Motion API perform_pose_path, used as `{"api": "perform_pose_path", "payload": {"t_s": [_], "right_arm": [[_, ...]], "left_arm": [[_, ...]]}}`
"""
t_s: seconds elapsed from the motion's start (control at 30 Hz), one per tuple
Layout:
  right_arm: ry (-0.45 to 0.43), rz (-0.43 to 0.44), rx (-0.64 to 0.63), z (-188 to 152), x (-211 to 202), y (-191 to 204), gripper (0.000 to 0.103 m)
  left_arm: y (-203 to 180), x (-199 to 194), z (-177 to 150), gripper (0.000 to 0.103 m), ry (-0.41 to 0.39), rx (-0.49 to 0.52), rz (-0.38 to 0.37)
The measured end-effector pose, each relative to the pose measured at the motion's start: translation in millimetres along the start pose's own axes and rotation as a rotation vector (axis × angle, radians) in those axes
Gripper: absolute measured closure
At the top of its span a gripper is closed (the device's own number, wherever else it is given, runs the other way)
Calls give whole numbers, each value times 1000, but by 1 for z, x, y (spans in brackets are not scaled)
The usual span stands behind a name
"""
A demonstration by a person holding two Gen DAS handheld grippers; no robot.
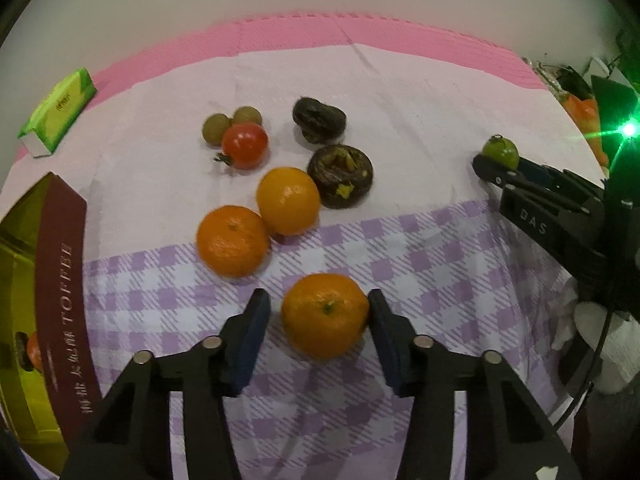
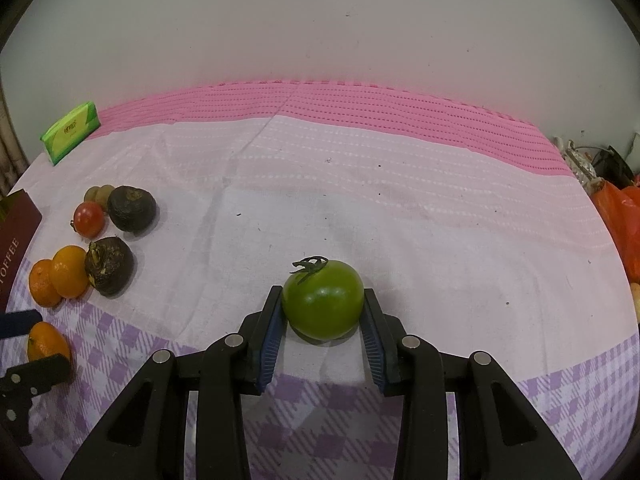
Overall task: Organize fruits
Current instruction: 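Grasp the mandarin with the left tool while the right tool holds the green tomato, then carry the mandarin over the tin tray and lower it with the left tool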
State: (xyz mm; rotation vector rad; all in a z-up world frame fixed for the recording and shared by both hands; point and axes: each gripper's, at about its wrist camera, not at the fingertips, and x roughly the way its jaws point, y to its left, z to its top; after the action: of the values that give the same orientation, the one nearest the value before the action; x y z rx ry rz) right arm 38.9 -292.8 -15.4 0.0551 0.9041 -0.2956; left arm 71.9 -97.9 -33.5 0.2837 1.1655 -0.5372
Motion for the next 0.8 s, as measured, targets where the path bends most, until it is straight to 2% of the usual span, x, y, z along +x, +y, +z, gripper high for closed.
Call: {"api": "perform_pose_path", "payload": {"t_s": [0.07,0.33,0.8], "right_arm": [[0,-1,-1,0,0,0,65],[1,0,0,0,0,0,65],[-1,-19,-14,0,-1,2,65]], "left_arm": [[-1,1,0,64,-4,0,-5],[-1,-3,-6,65,0,4,11],[18,-31,-25,65,-20,-35,33]]}}
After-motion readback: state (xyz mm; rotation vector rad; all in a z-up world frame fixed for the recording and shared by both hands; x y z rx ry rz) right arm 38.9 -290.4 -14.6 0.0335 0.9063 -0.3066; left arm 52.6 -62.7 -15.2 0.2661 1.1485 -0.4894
